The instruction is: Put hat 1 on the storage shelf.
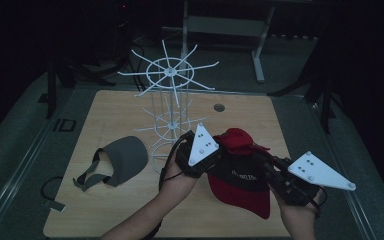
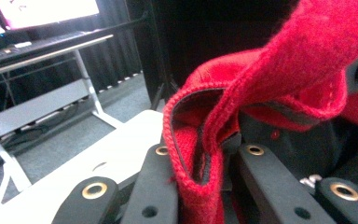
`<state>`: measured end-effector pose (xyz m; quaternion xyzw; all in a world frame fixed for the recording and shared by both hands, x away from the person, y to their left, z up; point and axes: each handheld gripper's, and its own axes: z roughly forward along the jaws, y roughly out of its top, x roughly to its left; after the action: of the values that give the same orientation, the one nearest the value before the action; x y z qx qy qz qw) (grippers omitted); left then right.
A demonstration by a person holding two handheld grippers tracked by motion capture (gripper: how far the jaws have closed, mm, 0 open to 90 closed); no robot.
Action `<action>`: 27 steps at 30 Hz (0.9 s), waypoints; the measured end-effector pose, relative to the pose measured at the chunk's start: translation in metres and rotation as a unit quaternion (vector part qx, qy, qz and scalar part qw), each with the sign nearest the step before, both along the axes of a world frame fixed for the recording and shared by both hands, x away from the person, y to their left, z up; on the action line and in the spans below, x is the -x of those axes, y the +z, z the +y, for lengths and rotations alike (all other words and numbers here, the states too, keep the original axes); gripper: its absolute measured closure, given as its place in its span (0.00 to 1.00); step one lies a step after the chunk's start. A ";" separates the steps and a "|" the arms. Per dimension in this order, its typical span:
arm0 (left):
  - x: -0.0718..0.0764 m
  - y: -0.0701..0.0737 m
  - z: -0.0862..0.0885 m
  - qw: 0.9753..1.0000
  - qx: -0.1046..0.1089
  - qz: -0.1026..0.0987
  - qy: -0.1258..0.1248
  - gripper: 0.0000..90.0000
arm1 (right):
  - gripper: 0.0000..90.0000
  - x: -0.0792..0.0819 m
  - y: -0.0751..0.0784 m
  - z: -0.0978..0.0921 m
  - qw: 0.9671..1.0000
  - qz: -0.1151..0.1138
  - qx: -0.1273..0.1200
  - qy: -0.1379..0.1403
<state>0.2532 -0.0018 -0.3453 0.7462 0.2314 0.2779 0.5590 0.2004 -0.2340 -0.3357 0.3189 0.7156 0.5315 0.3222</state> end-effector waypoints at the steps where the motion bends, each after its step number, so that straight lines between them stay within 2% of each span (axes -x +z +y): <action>1: 0.000 0.001 -0.001 1.000 0.002 -0.001 0.000 0.94 | 0.95 0.001 -0.002 0.000 1.000 0.000 -0.001 -0.002; 4: 0.000 0.007 -0.004 1.000 0.001 -0.005 0.004 0.95 | 0.95 0.002 -0.005 -0.002 1.000 0.001 -0.011 -0.002; 8: 0.001 0.014 -0.007 1.000 0.009 -0.014 0.003 0.95 | 0.93 0.006 -0.008 -0.005 1.000 -0.007 -0.017 0.002; 11: 0.003 0.018 -0.008 1.000 0.013 -0.023 0.003 0.95 | 0.83 0.010 -0.009 -0.006 1.000 -0.005 -0.017 0.006; 14: 0.003 0.019 -0.007 0.999 0.020 -0.026 0.001 0.95 | 0.79 0.013 -0.009 -0.006 1.000 0.000 -0.011 0.009; 15: 0.003 0.020 -0.006 0.999 0.022 -0.025 0.000 0.95 | 0.73 0.014 -0.009 -0.007 1.000 0.001 -0.007 0.010; 19: 0.000 0.022 -0.004 0.999 0.028 -0.019 -0.009 0.95 | 0.62 0.020 -0.011 -0.008 0.999 0.009 0.014 0.040; 23: -0.003 0.022 0.000 0.999 0.036 -0.015 -0.013 0.95 | 0.54 0.031 -0.007 -0.015 0.997 0.002 0.006 0.072; 24: -0.004 0.022 0.001 0.999 0.039 -0.015 -0.015 0.95 | 0.54 0.031 -0.007 -0.015 0.997 0.002 0.006 0.072; 26: -0.004 0.023 0.004 0.998 0.044 -0.017 -0.032 0.95 | 0.51 0.034 -0.003 -0.020 0.997 -0.004 -0.001 0.078; 27: -0.004 0.023 0.006 0.997 0.050 -0.018 -0.050 0.95 | 0.50 0.035 -0.002 -0.023 0.996 -0.009 -0.003 0.085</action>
<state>0.2576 0.0037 -0.3222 0.7229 0.1970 0.2508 0.6130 0.1651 -0.2565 -0.3373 0.2529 0.7353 0.5624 0.2813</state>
